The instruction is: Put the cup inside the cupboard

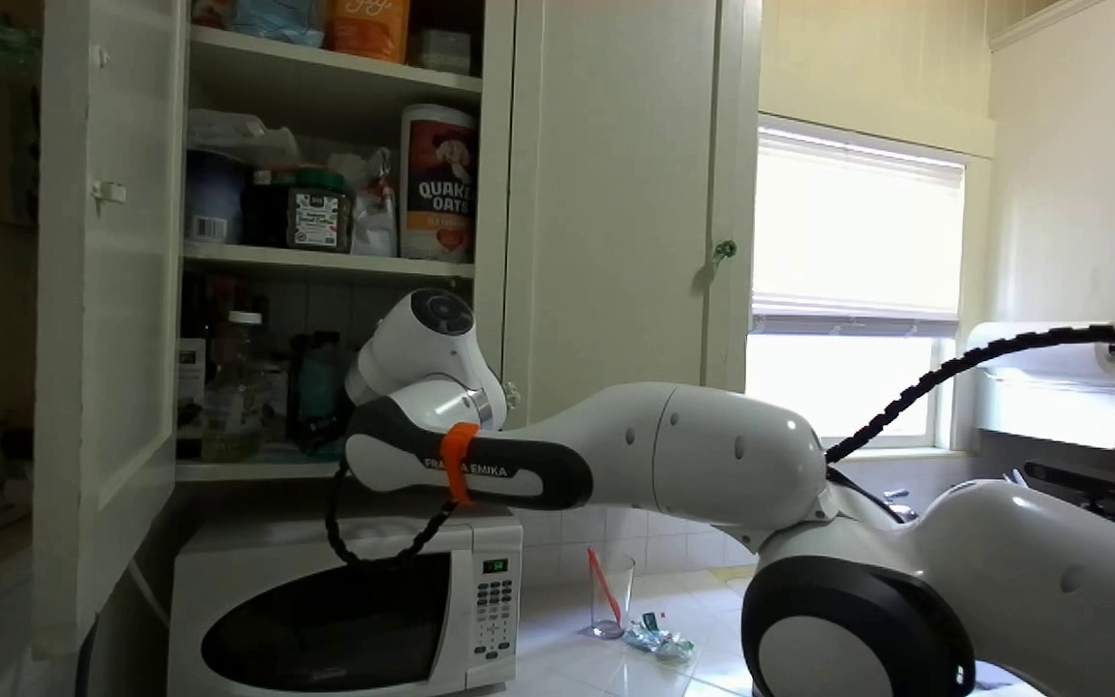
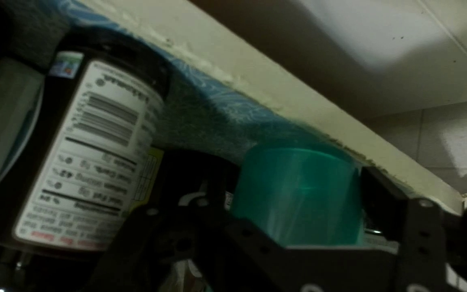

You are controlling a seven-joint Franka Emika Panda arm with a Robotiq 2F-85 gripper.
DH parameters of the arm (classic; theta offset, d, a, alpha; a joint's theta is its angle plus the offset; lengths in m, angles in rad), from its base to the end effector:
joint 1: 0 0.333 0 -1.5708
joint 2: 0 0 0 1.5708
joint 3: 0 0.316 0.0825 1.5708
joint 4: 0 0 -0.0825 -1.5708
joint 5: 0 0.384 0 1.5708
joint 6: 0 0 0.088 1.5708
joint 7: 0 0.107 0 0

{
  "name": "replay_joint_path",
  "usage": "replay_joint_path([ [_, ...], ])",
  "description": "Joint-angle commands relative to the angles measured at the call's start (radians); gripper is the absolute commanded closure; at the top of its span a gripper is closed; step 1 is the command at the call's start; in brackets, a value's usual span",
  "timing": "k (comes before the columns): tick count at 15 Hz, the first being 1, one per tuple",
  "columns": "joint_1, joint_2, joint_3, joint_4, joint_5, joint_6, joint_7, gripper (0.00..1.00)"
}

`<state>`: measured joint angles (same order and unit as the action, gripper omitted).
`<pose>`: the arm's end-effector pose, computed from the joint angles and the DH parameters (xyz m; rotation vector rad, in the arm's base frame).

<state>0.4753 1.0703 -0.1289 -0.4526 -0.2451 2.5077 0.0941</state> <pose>0.7538 0.3567 0.5284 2.5860 0.6613 1.5104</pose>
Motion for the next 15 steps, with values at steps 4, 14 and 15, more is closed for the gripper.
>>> replay_joint_path([
  [4,-0.001,0.008,-0.004,0.011,-0.006,-0.006,0.011,0.0],
  [14,0.008,-0.001,-0.029,0.005,-0.025,0.008,0.03,0.44],
  [15,0.011,-0.004,-0.041,0.001,-0.031,0.015,0.042,0.44],
])
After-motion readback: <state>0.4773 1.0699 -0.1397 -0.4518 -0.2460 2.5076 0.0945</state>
